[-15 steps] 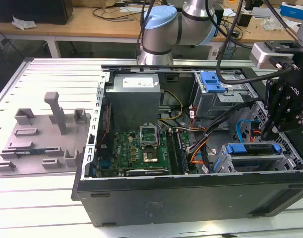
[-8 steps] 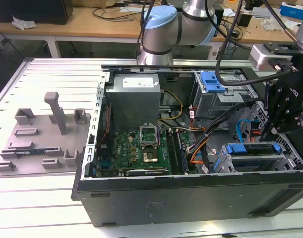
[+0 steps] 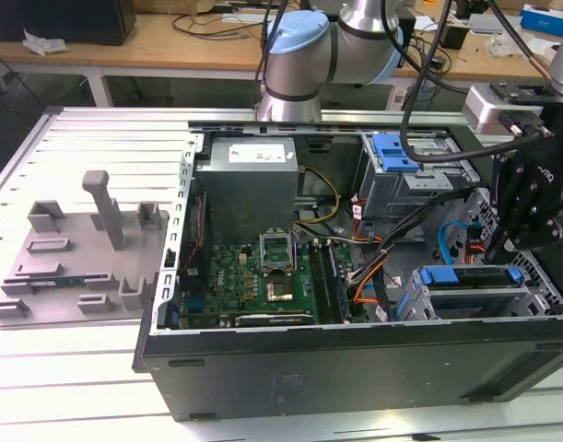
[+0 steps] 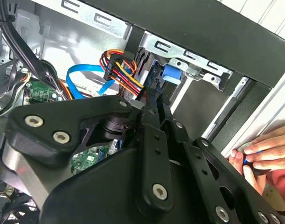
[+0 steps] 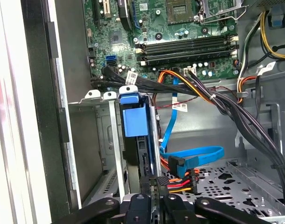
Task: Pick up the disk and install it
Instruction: 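Insert the first disk wire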
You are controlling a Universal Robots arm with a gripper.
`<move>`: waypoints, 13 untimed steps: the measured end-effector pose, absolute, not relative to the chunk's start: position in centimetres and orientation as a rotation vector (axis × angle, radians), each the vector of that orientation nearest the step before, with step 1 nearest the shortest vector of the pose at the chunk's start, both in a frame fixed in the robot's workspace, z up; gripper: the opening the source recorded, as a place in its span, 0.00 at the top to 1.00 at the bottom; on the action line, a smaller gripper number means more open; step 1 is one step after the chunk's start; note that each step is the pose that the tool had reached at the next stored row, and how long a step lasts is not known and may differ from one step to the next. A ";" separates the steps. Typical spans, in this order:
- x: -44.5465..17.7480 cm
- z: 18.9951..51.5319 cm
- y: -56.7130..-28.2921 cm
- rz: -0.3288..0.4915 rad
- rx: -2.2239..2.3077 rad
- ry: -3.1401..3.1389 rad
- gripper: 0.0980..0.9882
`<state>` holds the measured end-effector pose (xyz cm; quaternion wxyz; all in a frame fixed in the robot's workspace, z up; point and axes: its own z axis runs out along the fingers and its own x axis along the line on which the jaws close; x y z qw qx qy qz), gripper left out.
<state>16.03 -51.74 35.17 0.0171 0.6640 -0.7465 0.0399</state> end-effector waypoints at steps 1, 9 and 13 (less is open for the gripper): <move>16.0 35.1 -51.8 0.124 2.064 -2.320 0.92; 16.0 34.8 -51.8 0.124 2.064 -2.320 0.92; 16.0 34.7 -51.8 0.124 2.064 -2.320 0.92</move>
